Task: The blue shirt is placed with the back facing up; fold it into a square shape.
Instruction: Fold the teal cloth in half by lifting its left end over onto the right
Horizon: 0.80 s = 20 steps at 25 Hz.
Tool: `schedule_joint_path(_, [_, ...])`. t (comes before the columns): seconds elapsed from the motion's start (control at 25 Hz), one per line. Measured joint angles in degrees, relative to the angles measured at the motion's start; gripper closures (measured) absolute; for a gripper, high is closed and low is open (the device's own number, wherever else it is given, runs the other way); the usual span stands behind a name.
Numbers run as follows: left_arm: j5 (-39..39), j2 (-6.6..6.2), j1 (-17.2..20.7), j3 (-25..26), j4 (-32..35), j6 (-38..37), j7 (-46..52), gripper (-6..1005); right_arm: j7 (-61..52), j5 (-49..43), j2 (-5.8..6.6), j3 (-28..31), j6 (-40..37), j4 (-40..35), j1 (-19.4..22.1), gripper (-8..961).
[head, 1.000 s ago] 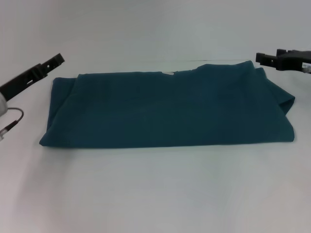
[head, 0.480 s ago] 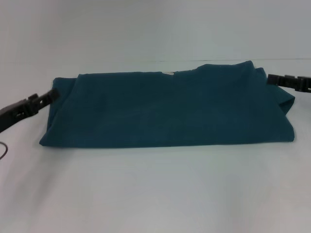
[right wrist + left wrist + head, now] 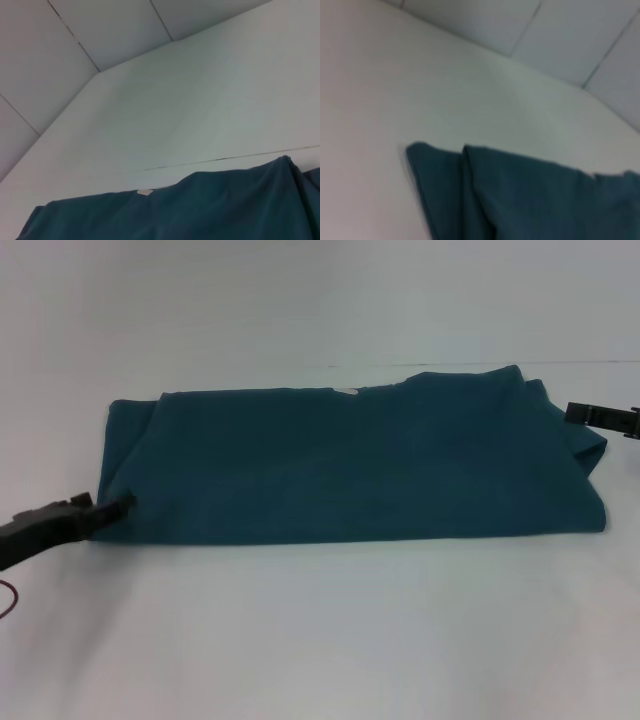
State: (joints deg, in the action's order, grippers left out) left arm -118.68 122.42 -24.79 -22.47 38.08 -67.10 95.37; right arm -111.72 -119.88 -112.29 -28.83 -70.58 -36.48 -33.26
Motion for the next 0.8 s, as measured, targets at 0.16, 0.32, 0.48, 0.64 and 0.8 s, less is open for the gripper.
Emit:
schedule_joint_path(0.16, [-0.07, 0.50, 0.14, -2.59, -0.03, 1.97, -0.07, 261, -0.01, 0.00, -0.08, 0.01, 0.13, 0.00, -0.12, 206])
schedule_joint_path(0.32, [-0.09, 0.65, 0.27, -3.88, 0.08, 2.68, 0.10, 275, -0.03, 0.00, -0.11, 0.02, 0.17, 0.00, -0.14, 206])
schedule_joint_path(0.48, [-0.12, 0.65, 0.30, -4.03, 0.08, 2.58, 0.18, 289, -0.04, 0.00, -0.15, 0.11, 0.24, 0.00, -0.10, 206])
schedule_joint_path(0.64, [-0.15, 0.63, 0.30, -4.07, 0.07, 2.60, 0.25, 303, 0.32, 0.00, -0.29, 0.56, 0.47, 0.07, -0.03, 205])
schedule_joint_path(0.8, [-0.41, 0.59, 0.14, -4.07, 0.13, 2.88, 0.27, 317, 0.42, 0.00, -0.33, 0.63, 0.50, 0.11, 0.03, 205])
